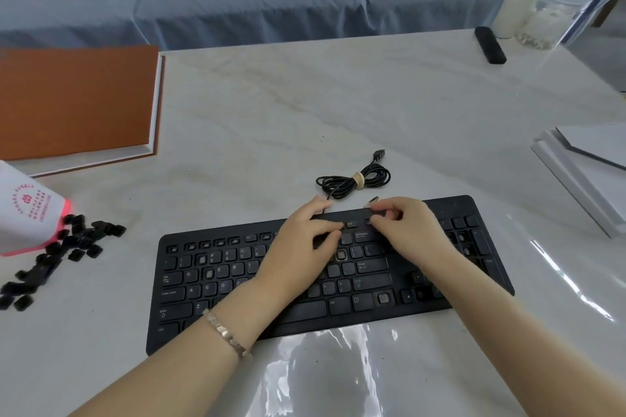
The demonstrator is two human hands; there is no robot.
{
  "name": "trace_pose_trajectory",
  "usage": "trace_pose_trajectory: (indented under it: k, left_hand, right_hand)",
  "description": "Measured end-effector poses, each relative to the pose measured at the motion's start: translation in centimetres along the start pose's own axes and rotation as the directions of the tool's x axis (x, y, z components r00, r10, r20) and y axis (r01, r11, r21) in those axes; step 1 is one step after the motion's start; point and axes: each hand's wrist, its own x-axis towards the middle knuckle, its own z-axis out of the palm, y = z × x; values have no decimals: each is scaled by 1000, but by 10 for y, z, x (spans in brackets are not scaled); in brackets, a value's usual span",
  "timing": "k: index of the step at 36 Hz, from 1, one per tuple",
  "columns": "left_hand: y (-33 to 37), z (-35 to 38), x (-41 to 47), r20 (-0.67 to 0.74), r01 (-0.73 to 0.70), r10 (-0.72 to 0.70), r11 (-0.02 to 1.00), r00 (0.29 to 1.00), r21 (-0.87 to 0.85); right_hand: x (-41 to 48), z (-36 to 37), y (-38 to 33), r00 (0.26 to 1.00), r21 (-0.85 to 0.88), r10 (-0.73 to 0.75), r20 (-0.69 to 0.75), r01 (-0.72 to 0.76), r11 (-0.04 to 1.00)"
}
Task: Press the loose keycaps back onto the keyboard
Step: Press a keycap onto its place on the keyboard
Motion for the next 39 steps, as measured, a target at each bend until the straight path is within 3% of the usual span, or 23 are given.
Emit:
trace_pose_trajectory:
  k: [2,4,9,12,21,27,35,37,39]
  left_hand:
    - [0,-10,-9,-50,56,-59,997,997,-53]
    - [0,-20,-20,-77,105,-113,989,991,-106]
    - [0,-44,-46,-144,174,-215,953,966,-250]
    - [3,-59,-58,-175,164,-218,946,960,-279]
    - [6,-85,-78,-265,50,-116,968,957,-244]
    - [-5,-94,-90,-331,60,-141,968,933,-243]
    - [-12,-104,-101,-410,5,-96,976,907,-219]
    - [-14,-107,-103,-429,-23,-81,973,900,-230]
    - [-17,-109,-105,-437,-5,-125,958,891,-285]
  right_hand:
    - [-10,-6,-4,992,198,111,59,-121,973]
    - [-22,-10,-9,980,384,133,148,-181,905]
    - [-51,-4,-24,966,571,41,257,-186,799]
    - [-61,11,-32,948,687,26,317,-248,683]
    - [-85,66,-62,860,809,-150,488,-381,447]
    - [-97,87,-73,842,837,-222,492,-386,388]
    - [-102,99,-80,826,812,-262,500,-341,474]
    - [-100,101,-78,842,782,-265,469,-257,568]
    - [-95,103,-75,896,656,-261,359,-44,753]
